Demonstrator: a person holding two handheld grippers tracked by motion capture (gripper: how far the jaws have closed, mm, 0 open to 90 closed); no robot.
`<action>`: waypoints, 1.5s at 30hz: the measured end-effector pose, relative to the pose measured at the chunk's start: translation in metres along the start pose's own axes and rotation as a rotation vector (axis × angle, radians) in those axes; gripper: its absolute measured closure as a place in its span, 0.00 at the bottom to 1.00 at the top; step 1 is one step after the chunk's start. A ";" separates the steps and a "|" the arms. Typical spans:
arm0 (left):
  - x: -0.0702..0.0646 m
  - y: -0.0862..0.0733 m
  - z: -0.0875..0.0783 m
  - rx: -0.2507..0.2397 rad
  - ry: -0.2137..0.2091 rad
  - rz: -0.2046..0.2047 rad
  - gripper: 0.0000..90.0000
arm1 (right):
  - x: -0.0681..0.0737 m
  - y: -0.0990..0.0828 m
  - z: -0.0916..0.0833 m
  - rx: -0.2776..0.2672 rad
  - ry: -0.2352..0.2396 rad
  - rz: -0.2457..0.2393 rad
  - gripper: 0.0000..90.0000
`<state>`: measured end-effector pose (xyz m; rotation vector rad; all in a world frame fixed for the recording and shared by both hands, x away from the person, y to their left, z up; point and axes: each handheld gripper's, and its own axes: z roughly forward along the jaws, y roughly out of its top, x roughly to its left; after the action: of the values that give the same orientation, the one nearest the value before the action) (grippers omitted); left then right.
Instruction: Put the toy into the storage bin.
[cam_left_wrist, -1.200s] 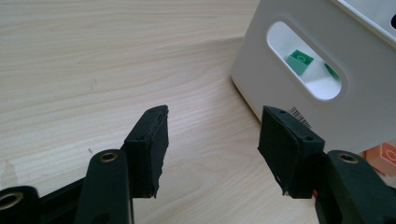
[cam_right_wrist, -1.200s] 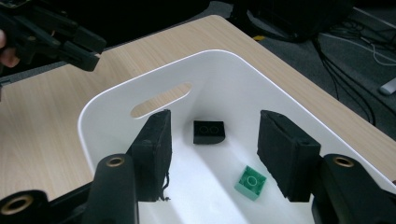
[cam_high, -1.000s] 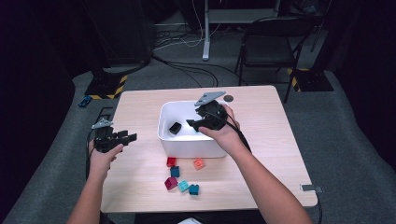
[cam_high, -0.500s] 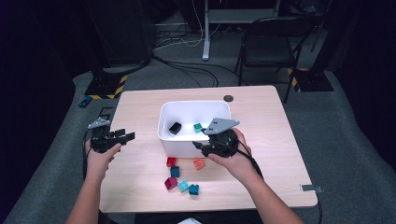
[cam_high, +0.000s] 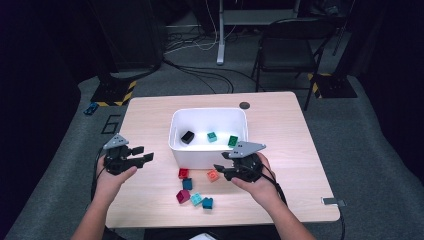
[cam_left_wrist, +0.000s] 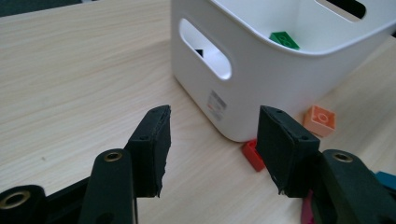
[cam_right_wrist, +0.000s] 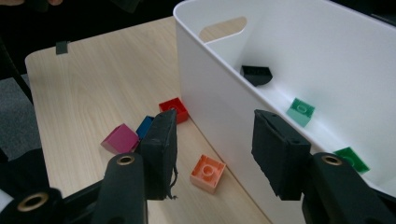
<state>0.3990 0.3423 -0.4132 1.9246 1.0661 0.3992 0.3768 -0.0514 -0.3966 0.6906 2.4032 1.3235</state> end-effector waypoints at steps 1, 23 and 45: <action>-0.004 -0.002 0.001 0.005 -0.010 0.010 0.50 | 0.000 -0.002 0.001 0.005 0.003 0.001 0.56; -0.053 -0.045 0.022 0.045 -0.150 0.124 0.52 | 0.011 -0.048 0.006 0.052 0.031 -0.001 0.55; -0.081 -0.072 0.054 0.158 -0.285 0.224 0.50 | -0.005 -0.076 0.007 0.062 0.007 0.090 0.55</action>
<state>0.3478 0.2664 -0.4918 2.1740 0.7166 0.1579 0.3647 -0.0842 -0.4650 0.8214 2.4543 1.2925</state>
